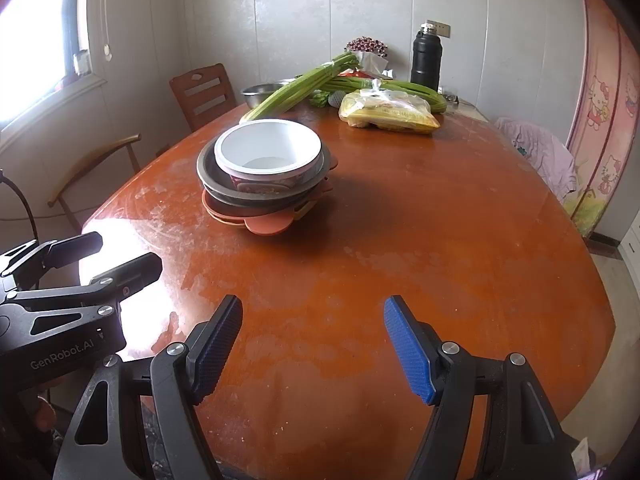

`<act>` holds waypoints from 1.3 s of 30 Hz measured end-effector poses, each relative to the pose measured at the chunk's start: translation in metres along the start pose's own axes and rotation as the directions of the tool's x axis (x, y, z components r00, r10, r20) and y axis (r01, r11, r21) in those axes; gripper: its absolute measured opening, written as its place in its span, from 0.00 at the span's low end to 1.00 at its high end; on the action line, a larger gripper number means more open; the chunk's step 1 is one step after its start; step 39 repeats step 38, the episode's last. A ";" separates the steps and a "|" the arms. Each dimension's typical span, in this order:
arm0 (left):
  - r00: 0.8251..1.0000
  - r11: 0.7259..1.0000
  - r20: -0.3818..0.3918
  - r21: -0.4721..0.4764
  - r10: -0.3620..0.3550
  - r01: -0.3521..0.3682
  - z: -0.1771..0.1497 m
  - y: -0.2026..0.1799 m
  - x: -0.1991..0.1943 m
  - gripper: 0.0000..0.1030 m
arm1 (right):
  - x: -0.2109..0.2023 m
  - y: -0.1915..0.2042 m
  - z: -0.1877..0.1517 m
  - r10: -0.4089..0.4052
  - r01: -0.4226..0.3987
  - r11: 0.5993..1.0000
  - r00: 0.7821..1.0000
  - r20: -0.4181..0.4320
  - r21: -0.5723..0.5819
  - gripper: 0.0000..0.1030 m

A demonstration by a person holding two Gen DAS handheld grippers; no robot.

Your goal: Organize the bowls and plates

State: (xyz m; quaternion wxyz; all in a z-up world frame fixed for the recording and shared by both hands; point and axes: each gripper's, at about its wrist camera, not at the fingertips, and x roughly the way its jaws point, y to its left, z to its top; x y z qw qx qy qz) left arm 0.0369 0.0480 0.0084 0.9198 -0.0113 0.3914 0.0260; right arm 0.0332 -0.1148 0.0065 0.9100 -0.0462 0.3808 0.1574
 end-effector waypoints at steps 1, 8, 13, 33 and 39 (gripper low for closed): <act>1.000 1.000 0.001 0.001 -0.002 0.002 0.000 0.000 0.000 0.76 | -0.001 0.000 0.000 0.001 -0.001 1.000 1.000 0.000 0.001 0.73; 1.000 1.000 -0.003 -0.003 -0.003 0.003 -0.002 0.000 0.000 0.76 | -0.004 -0.001 -0.002 -0.008 0.008 1.000 1.000 0.003 0.002 0.73; 1.000 1.000 -0.007 0.002 -0.006 0.006 -0.003 -0.001 0.000 0.76 | -0.005 -0.001 -0.002 -0.006 0.006 1.000 1.000 0.002 0.004 0.73; 1.000 1.000 -0.007 -0.007 -0.028 0.028 0.003 0.006 0.011 0.76 | -0.004 -0.015 0.000 -0.013 0.012 0.999 1.000 0.005 0.035 0.73; 0.999 0.996 0.004 -0.082 0.032 -0.031 0.036 0.048 0.036 0.81 | 0.002 -0.069 0.022 -0.038 0.038 0.995 0.999 -0.001 0.095 0.73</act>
